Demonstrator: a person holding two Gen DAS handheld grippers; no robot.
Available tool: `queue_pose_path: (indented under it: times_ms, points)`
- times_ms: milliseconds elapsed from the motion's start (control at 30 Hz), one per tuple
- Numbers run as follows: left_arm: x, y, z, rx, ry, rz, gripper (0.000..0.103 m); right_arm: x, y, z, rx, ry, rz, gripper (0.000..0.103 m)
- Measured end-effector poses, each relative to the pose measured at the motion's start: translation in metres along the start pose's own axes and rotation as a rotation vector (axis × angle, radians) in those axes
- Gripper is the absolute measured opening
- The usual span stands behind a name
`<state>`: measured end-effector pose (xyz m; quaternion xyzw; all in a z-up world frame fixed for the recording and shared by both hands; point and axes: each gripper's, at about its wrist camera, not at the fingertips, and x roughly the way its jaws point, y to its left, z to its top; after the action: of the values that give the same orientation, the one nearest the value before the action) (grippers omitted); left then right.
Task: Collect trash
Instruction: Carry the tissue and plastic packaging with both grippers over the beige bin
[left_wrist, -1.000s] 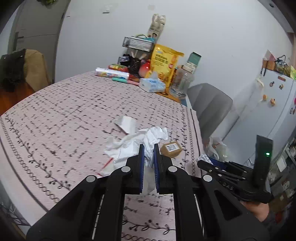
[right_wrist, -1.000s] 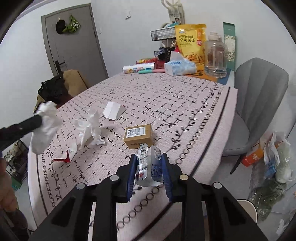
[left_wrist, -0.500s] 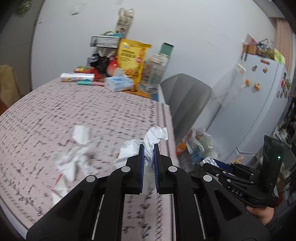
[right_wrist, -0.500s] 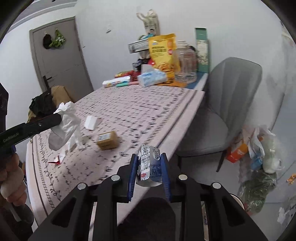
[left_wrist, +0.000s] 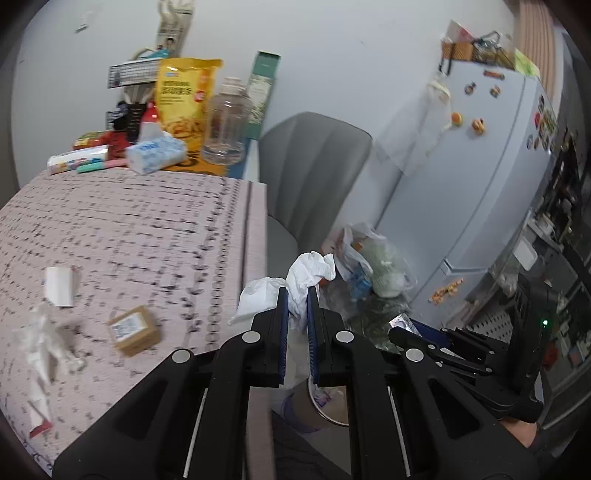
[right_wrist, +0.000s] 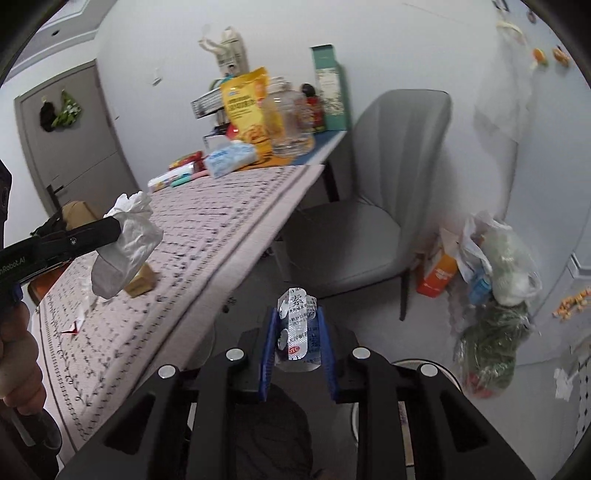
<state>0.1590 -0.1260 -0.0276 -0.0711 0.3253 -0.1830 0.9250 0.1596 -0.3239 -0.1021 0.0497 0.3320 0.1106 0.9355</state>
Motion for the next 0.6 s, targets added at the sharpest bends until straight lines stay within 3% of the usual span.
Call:
queue_pose_path:
  times_ms: [333,600]
  points:
    - [0.061,-0.053,-0.004,0.074,0.107,-0.035,0.01,0.009,-0.067,-0.027,0.115,0.034,-0.056,0.021]
    - [0.123,-0.081,-0.026,0.095,0.229,-0.055,0.01,0.033,-0.119,-0.061,0.221,0.084,-0.075,0.026]
